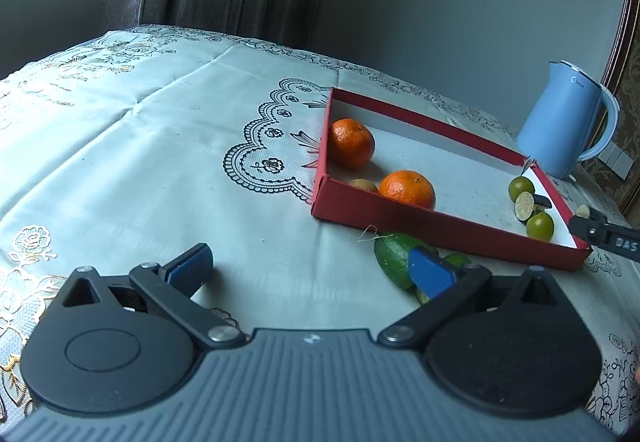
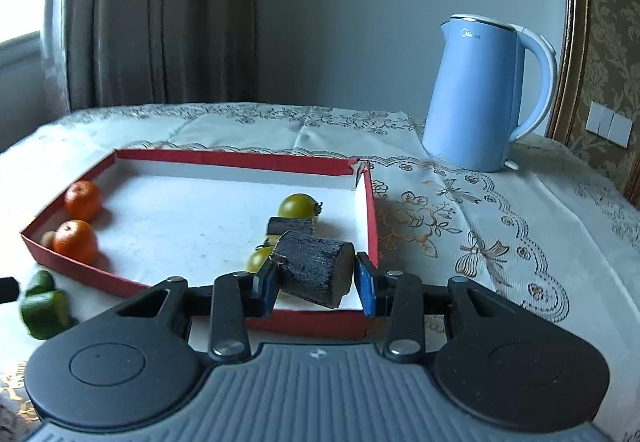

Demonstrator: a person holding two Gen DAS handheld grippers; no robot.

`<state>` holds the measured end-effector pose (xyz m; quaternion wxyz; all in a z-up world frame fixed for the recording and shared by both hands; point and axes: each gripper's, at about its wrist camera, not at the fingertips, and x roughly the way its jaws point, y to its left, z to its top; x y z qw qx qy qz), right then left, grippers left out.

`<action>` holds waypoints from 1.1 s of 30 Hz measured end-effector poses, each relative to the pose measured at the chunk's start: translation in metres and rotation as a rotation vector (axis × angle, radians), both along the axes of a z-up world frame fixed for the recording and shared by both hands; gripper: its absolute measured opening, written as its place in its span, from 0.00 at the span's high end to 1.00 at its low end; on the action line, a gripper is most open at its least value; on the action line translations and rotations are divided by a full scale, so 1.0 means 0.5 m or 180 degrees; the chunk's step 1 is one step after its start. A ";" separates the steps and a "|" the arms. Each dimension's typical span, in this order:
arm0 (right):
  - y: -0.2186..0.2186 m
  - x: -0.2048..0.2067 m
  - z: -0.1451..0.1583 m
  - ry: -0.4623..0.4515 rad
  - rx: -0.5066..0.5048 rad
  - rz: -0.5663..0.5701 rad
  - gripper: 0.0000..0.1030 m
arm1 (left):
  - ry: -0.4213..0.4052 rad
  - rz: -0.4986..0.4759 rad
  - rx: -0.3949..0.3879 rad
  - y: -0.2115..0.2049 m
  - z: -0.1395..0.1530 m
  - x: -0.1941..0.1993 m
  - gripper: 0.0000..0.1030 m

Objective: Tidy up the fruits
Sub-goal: 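Carry the eggplant piece into the red tray and open the right gripper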

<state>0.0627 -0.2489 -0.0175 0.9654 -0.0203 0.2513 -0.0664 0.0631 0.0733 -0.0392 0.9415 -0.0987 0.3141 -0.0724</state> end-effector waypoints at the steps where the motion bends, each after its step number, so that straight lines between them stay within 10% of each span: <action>1: -0.001 0.008 -0.001 0.0021 -0.0019 0.0007 0.63 | -0.0001 0.0000 -0.0009 0.001 0.000 0.000 0.00; 25: -0.020 0.036 -0.010 0.0183 0.0107 -0.0035 0.62 | -0.0007 0.0010 -0.0018 0.000 -0.001 0.001 0.00; 33: -0.038 -0.029 0.017 -0.0166 0.0174 -0.0128 0.43 | -0.0013 0.0003 -0.0036 0.003 -0.001 0.000 0.00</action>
